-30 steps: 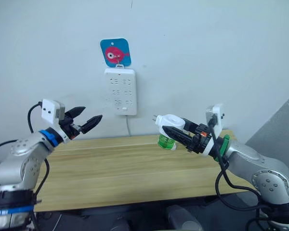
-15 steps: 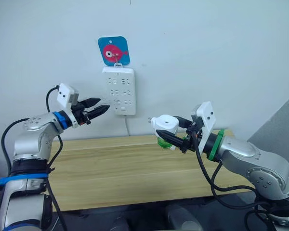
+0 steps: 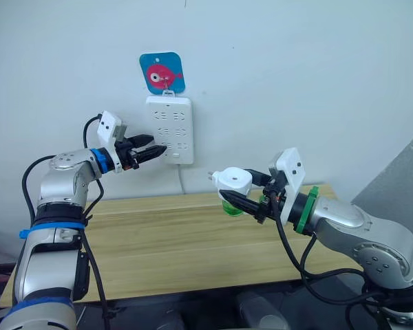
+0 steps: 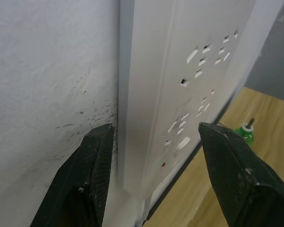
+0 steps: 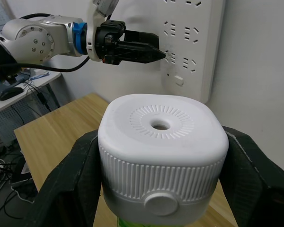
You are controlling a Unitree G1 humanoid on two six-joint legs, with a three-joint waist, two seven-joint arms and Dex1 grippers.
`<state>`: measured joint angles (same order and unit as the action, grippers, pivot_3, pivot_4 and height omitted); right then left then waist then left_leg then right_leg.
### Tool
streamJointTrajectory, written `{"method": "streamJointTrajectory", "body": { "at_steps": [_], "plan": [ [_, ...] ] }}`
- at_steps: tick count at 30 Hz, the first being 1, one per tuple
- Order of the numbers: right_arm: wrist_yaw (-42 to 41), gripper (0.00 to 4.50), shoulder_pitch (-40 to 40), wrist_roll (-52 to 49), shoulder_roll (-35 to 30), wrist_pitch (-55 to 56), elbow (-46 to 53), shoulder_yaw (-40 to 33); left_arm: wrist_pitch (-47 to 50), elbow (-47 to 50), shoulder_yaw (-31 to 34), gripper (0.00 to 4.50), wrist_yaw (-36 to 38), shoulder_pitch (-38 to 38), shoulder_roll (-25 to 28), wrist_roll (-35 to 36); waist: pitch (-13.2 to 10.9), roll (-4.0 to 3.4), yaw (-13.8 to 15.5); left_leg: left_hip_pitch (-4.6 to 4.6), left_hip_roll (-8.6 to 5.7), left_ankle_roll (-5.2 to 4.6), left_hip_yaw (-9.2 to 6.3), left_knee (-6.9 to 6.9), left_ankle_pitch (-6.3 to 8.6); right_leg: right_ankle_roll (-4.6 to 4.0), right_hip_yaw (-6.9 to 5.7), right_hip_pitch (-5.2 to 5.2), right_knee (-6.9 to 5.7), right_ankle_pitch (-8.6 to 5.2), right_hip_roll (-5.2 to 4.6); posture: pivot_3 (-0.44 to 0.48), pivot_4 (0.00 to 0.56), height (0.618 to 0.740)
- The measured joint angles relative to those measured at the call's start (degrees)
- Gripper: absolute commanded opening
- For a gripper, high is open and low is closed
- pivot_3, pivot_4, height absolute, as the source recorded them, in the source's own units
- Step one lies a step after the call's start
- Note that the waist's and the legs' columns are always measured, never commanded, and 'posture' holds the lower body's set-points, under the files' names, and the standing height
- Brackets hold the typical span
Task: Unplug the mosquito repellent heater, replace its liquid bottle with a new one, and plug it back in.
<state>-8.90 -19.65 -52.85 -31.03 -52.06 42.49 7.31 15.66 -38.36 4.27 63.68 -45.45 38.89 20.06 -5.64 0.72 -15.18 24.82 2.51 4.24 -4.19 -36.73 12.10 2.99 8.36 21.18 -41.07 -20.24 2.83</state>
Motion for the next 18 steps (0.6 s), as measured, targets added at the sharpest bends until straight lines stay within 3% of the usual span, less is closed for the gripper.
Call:
{"method": "streamJointTrajectory", "body": {
  "at_steps": [13, 16, 18],
  "plan": [
    [-0.02, 3.03, 0.10, 0.02, 0.72, -1.12, 0.30, -0.38, -0.05, -5.68, -1.78, 2.93, 8.38, -4.91, -1.08, -3.40, 0.00, 0.00, -1.19, 0.00, 0.00, 0.00, -0.05, -0.01, 0.00, 0.00, -0.03, -0.03, -0.01, 0.00, 0.00, -0.322, 0.065, 0.733],
    [0.36, 3.03, -2.18, 0.87, 2.06, -1.44, -0.07, 0.20, -0.05, -6.59, -1.66, 2.39, 8.45, -5.16, -1.34, -3.55, 0.00, 0.00, -1.45, 0.00, 0.00, 0.00, -0.07, -0.05, 0.00, 0.00, -0.04, -0.03, -0.05, 0.00, 0.00, -0.322, 0.063, 0.733],
    [0.68, 3.03, -3.86, 2.08, 3.29, -1.88, -0.27, 0.98, 0.03, -6.67, -1.66, 1.80, 8.49, -5.20, -1.58, -3.55, 0.00, 0.00, -1.57, 0.00, 0.00, 0.00, -0.11, -0.09, 0.00, 0.00, -0.08, -0.05, -0.06, 0.00, 0.00, -0.318, 0.063, 0.733]
  ]
}}
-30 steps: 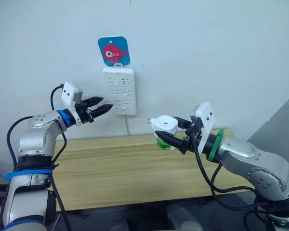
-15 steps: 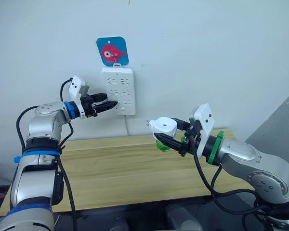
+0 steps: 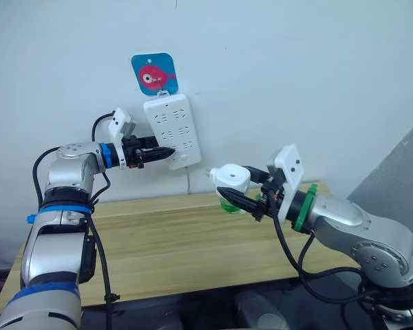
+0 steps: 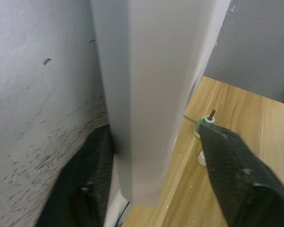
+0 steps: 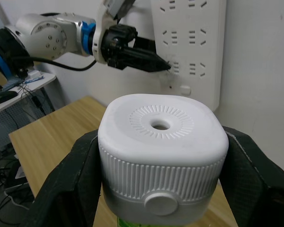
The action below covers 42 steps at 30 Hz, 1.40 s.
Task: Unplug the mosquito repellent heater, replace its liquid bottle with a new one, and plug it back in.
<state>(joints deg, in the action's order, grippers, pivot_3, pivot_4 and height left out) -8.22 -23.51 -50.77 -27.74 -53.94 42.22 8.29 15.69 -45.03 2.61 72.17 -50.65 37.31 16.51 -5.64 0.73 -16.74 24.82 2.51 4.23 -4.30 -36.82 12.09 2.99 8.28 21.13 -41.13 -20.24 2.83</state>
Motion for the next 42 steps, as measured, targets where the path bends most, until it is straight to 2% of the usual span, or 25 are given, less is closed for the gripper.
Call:
{"method": "streamJointTrajectory", "body": {
  "at_steps": [2, 8, 10, 19, 27, 33, 42],
  "plan": [
    [0.56, 3.03, -0.73, 0.67, 1.20, -0.51, -0.57, 0.62, 0.03, 0.09, 0.05, 1.32, 1.50, -0.07, -0.02, 0.13, 0.00, 0.00, -0.03, 0.00, -0.01, 0.00, -0.03, -0.01, 0.00, 0.00, -0.03, -0.05, 0.01, 0.00, -0.01, -0.314, 0.063, 0.733],
    [4.80, 3.03, -8.29, 7.62, 9.98, -1.55, -8.24, 5.36, 1.69, 1.04, 0.45, 1.31, 1.59, 0.34, -0.11, 0.19, 0.01, 0.00, -0.60, -0.01, 0.00, -0.01, -0.10, -0.12, -0.03, 0.02, -0.06, -0.05, -0.12, 0.02, -0.01, -0.307, 0.062, 0.733],
    [7.22, 3.03, -11.02, 11.88, 13.54, -1.60, -13.47, 6.88, 2.86, 2.44, 0.64, 1.31, 1.39, 0.80, -0.06, 0.26, 0.01, 0.00, -0.68, -0.01, 0.00, 0.01, -0.14, -0.12, -0.04, 0.01, -0.08, -0.04, -0.15, 0.02, -0.03, -0.297, 0.060, 0.733],
    [8.85, 3.03, -17.41, 26.11, 19.78, 1.32, -28.53, 10.27, 6.88, 9.10, 1.72, 1.31, -0.08, 3.80, 0.25, 1.11, 0.01, -0.01, -0.75, 0.00, 0.05, 0.01, -0.30, -0.05, -0.05, -0.26, -0.29, -0.01, -0.20, 0.17, -0.12, -0.273, 0.057, 0.733],
    [5.67, 3.03, -17.53, 29.94, 22.73, 1.95, -29.25, 11.02, 8.41, 10.69, 2.00, 1.31, -1.18, 4.52, 0.67, 1.18, 0.01, -0.01, -0.89, -0.03, 0.00, 0.05, -0.35, -0.12, -0.11, -0.25, -0.35, 0.00, -0.50, 0.16, -0.10, -0.268, 0.058, 0.733],
    [3.83, 3.03, -15.83, 31.07, 23.32, 1.79, -25.85, 10.86, 8.92, 11.38, 2.14, 1.31, -1.19, 4.93, 0.67, 1.53, 0.01, -0.01, -0.87, -0.03, 0.01, 0.04, -0.40, -0.09, -0.12, -0.25, -0.41, 0.02, -0.52, 0.16, -0.10, -0.268, 0.058, 0.733],
    [2.82, 3.03, -15.05, 34.48, 25.58, 4.06, -27.63, 11.07, 9.84, 11.74, 2.24, 1.31, -1.09, 4.99, 0.67, 1.61, 0.01, -0.01, -0.88, -0.03, -0.03, 0.04, -0.43, -0.10, -0.12, -0.25, -0.45, 0.02, -0.53, 0.16, -0.09, -0.264, 0.057, 0.733]
  ]
}}
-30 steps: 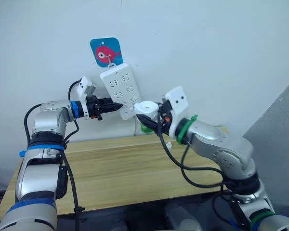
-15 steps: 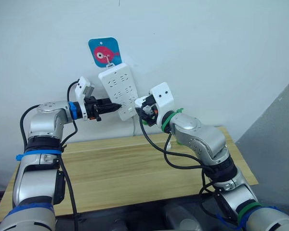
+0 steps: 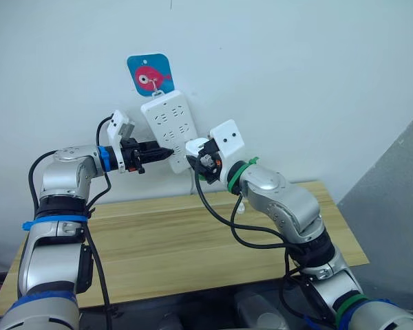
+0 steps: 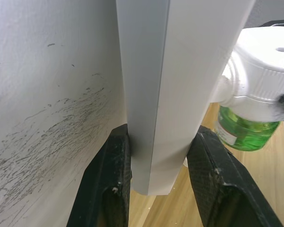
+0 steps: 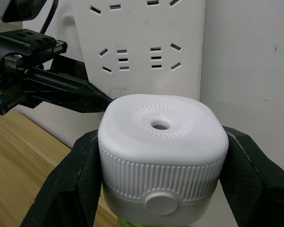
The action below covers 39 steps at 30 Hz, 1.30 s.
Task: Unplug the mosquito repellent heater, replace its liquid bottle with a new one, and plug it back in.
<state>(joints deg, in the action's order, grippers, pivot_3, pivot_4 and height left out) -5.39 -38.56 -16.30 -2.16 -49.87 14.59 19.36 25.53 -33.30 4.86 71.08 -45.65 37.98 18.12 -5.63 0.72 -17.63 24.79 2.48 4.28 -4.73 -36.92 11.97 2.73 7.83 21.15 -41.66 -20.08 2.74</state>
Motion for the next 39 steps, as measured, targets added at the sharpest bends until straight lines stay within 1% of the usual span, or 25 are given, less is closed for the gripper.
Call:
{"method": "streamJointTrajectory", "body": {
  "at_steps": [8, 16, 30, 39],
  "plan": [
    [-1.52, 3.03, 1.13, 2.78, 1.00, 2.77, -1.17, 0.22, 0.97, 0.93, 0.40, 1.31, -0.41, 0.46, 0.13, -0.06, 0.00, 0.00, 0.00, -0.01, 0.00, 0.02, -0.03, -0.02, -0.02, 0.00, -0.03, 0.00, -0.05, 0.00, 0.00, -0.264, 0.057, 0.733],
    [-2.60, 3.03, 2.00, 6.28, 1.04, 5.70, -1.97, 1.96, 1.92, 1.16, 0.52, 1.31, -0.41, 0.52, 0.47, -0.10, 0.00, 0.00, -0.01, -0.04, -0.02, 0.05, -0.07, -0.02, -0.06, 0.00, -0.07, 0.00, -0.12, 0.00, 0.03, -0.264, 0.054, 0.733],
    [-5.20, 3.02, 3.25, 10.31, 0.76, 6.25, -1.40, 2.66, 2.63, 1.72, 0.51, 1.31, -0.18, 0.76, 0.56, -0.07, 0.01, 0.00, 0.00, -0.03, -0.01, 0.11, -0.21, -0.01, -0.09, 0.00, -0.23, -0.03, -0.12, 0.00, 0.02, -0.262, 0.050, 0.733],
    [-6.61, 3.02, 5.64, 10.48, 0.66, 3.00, 0.63, 2.26, 2.62, 1.92, 0.51, 1.31, 0.41, 0.82, 0.56, -0.01, 0.01, 0.00, 0.03, -0.02, -0.01, 0.12, -0.41, 0.05, -0.10, -0.05, -0.47, -0.05, -0.11, -0.03, 0.02, -0.265, 0.053, 0.733]
  ]
}}
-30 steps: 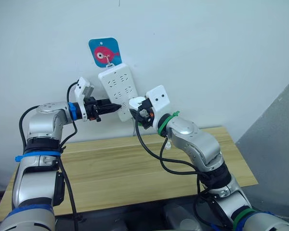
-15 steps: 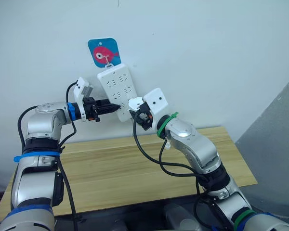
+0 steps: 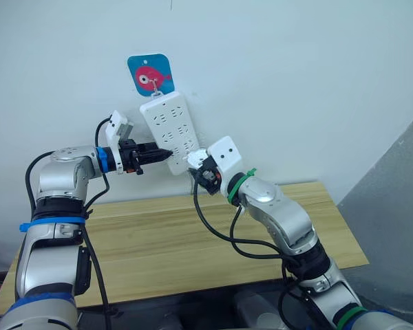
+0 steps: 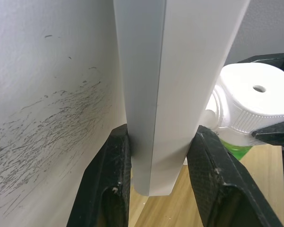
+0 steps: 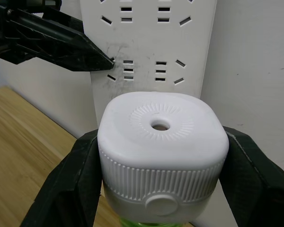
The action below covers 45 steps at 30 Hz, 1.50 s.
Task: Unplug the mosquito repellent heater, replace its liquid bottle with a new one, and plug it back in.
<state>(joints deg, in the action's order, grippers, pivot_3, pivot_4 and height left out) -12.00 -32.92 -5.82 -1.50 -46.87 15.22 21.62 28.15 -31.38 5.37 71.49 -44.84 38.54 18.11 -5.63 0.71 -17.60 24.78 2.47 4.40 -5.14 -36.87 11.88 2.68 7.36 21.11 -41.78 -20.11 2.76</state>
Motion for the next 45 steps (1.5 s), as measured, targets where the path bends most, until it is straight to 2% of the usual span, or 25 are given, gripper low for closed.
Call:
{"method": "streamJointTrajectory", "body": {
  "at_steps": [45],
  "plan": [
    [-0.40, 3.02, -1.11, 2.38, 2.37, 1.46, -0.79, -1.05, 1.50, 1.79, 0.28, 1.31, -0.06, 0.84, 0.04, 0.27, 0.00, 0.00, 0.01, 0.00, 0.00, 0.03, -0.19, 0.01, -0.02, -0.01, -0.16, -0.04, -0.02, 0.00, 0.00, -0.265, 0.051, 0.733]
  ]
}}
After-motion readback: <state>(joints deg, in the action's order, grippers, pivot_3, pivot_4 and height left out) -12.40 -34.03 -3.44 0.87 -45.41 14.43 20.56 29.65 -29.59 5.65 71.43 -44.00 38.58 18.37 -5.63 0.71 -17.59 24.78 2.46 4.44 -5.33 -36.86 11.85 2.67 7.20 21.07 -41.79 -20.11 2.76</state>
